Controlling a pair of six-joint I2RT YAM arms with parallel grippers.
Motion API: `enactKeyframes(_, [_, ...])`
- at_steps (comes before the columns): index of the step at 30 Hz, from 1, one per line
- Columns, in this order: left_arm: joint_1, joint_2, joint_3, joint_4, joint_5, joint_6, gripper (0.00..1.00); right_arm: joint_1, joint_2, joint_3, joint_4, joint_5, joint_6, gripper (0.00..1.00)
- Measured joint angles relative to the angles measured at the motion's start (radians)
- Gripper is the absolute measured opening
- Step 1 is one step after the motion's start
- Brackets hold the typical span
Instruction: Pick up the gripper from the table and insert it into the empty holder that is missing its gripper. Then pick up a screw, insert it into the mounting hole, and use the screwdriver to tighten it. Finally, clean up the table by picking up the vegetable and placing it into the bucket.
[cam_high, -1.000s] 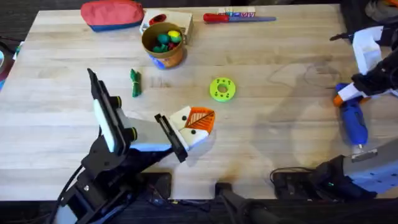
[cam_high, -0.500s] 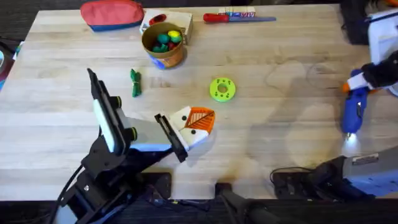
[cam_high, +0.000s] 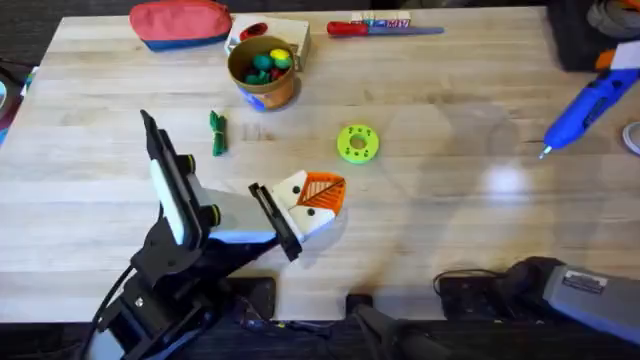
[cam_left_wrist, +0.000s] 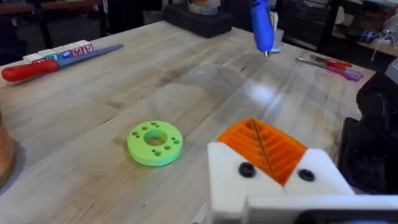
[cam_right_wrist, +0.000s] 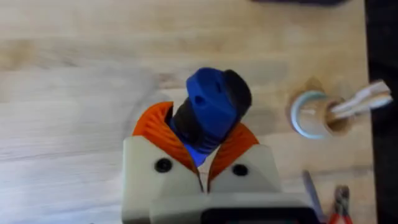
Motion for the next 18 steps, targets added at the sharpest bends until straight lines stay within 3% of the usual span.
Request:
enactKeyframes(5, [0.000, 0.000, 0.000, 0.000, 0.000, 0.000, 0.006, 0.129, -0.078, 0.000, 0.004, -0.089, 0.022, 0.008])
enactKeyframes(6, [0.000, 0.000, 0.000, 0.000, 0.000, 0.000, 0.006, 0.239, -0.107, -0.007, 0.036, -0.115, 0.031, 0.008])
enactKeyframes(10, [0.000, 0.000, 0.000, 0.000, 0.000, 0.000, 0.006, 0.383, -0.144, -0.037, 0.105, -0.134, 0.071, 0.008])
enactKeyframes(18, [0.000, 0.000, 0.000, 0.000, 0.000, 0.000, 0.006, 0.649, -0.274, -0.204, 0.326, -0.157, 0.175, 0.007])
